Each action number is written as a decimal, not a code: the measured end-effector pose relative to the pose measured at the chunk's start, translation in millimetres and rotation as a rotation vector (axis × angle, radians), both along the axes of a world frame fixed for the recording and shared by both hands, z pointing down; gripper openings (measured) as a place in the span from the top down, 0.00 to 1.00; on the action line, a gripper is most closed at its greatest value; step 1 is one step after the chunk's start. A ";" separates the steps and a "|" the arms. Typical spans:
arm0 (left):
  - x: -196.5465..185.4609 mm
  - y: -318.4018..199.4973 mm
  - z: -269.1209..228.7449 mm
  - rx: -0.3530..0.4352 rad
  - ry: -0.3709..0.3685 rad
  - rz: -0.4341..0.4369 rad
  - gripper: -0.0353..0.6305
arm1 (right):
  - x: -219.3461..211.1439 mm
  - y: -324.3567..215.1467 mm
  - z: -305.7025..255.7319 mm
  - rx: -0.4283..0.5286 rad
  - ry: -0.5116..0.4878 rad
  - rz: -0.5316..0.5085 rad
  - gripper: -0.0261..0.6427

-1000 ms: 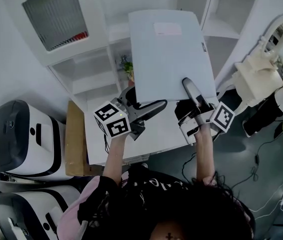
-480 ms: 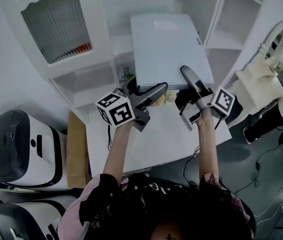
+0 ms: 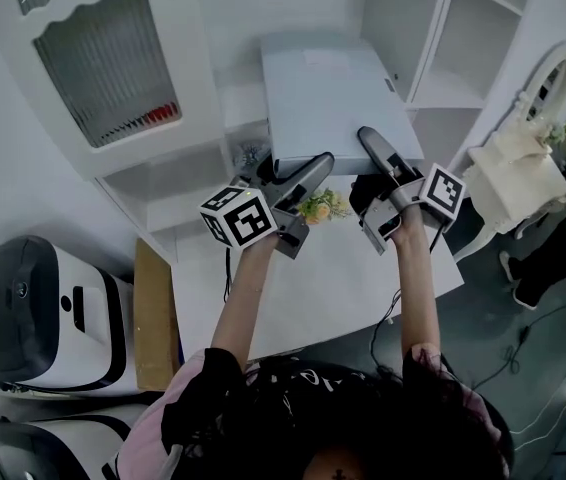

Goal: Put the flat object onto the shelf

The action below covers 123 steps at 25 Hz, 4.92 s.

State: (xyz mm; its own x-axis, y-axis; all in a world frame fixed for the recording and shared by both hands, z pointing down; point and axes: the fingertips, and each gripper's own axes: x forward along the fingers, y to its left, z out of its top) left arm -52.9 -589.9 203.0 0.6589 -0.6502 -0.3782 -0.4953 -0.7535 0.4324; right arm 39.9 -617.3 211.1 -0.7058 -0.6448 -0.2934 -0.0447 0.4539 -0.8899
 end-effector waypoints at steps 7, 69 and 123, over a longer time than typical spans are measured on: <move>-0.3 -8.9 1.5 0.002 0.074 -0.010 0.24 | 4.1 -2.1 2.0 0.010 -0.008 0.048 0.47; 56.2 228.3 134.1 -0.104 -0.247 -0.136 0.24 | 35.7 250.4 117.3 0.254 0.448 0.007 0.48; -82.3 595.8 219.2 -0.185 -0.222 -0.144 0.69 | -117.9 578.4 217.0 0.203 0.556 -0.221 0.86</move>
